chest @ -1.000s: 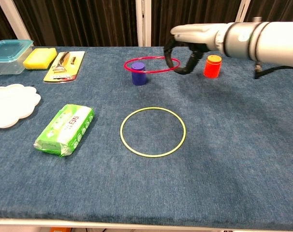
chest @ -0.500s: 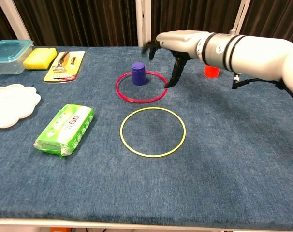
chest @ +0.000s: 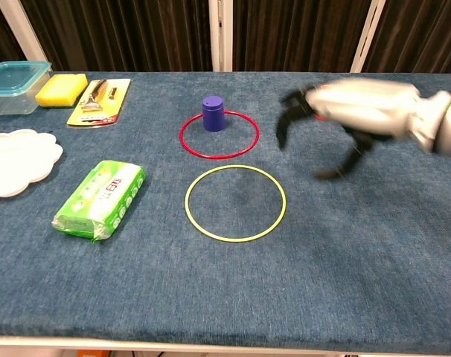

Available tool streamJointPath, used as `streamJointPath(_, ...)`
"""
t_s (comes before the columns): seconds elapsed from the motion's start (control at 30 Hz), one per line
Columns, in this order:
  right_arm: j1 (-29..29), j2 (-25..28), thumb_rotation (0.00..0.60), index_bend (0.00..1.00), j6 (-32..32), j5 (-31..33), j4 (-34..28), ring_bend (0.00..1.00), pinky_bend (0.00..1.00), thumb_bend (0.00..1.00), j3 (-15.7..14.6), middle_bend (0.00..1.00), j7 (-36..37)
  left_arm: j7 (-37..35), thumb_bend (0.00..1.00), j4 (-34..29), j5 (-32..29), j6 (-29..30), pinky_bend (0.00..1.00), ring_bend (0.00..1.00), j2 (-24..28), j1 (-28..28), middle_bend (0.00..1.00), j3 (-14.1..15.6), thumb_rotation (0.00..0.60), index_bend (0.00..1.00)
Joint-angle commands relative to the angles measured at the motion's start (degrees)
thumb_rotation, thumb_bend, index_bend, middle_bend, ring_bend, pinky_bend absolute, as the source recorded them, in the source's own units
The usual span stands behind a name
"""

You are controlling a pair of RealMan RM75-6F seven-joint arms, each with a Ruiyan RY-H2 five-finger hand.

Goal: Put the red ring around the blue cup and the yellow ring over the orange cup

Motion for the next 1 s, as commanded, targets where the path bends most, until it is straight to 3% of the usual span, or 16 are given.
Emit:
streamJointPath(0.03, -1.7, 0.2, 0.6, 0.37, 1.3, -2.6, -0.3, 0.0, 0.0, 0.21, -2.4, 0.22, 0.6, 0.3, 0.1, -0.3, 0.4, 0.2, 0.0, 0.0, 0.0, -0.1, 0.05, 0.0, 0.6, 0.06)
streamJointPath(0.63, -0.5, -9.2, 0.6, 0.47, -1.4, -4.4, 7.2, 0.0, 0.0, 0.29, -1.3, 0.21, -0.9, 0.1, 0.1, -0.5, 0.4, 1.1, 0.0, 0.0, 0.2, 0.6, 0.05, 0.3, 0.6, 0.06)
streamJointPath(1.0, -0.8, -12.3, 0.6, 0.53, -1.2, -4.3, 11.0, 0.0, 0.0, 0.31, -1.3, 0.22, -0.4, -1.1, 0.1, 0.8, 0.2, 0.8, 0.0, 0.0, -0.3, 0.6, 0.05, 0.4, 0.6, 0.06)
